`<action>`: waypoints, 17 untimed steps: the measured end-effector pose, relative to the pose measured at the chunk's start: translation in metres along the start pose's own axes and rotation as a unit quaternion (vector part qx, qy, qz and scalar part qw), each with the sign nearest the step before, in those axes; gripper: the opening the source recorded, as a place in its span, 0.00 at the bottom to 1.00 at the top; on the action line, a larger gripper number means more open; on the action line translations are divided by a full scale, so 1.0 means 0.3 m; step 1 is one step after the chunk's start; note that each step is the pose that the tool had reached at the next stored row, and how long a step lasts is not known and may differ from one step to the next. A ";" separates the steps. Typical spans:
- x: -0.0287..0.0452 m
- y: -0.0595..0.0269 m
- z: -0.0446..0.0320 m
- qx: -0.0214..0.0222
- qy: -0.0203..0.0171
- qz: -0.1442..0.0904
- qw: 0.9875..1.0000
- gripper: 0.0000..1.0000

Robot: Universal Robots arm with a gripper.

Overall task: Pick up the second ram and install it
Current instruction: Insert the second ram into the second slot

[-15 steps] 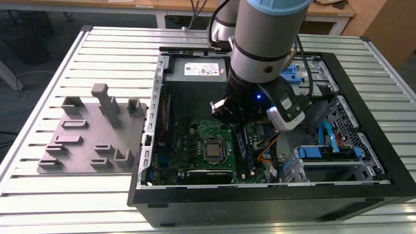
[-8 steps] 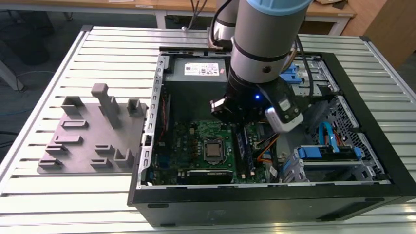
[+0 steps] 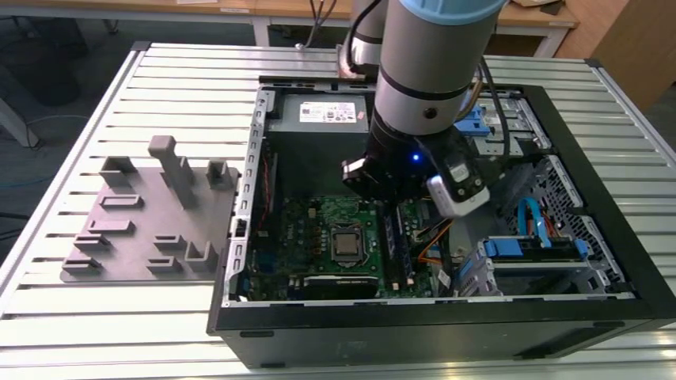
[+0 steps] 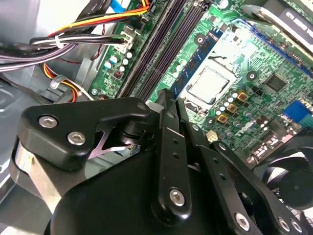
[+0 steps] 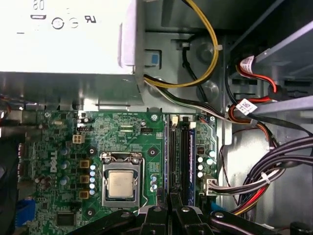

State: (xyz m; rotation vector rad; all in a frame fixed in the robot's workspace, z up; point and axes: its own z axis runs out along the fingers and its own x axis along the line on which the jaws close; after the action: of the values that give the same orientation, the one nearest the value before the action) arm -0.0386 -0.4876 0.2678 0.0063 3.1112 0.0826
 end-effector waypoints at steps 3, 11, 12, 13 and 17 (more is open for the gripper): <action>0.000 0.000 0.000 0.000 -0.001 0.011 1.000 0.11; 0.000 0.000 0.001 0.001 -0.002 0.041 0.999 0.11; 0.000 0.000 0.001 0.001 -0.002 0.045 0.999 0.11; 0.000 0.000 0.001 0.001 -0.003 0.048 0.999 0.11; 0.000 0.000 0.001 0.002 -0.003 0.062 0.998 0.11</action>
State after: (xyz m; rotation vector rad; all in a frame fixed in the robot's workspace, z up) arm -0.0386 -0.4876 0.2673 0.2002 3.1016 0.0796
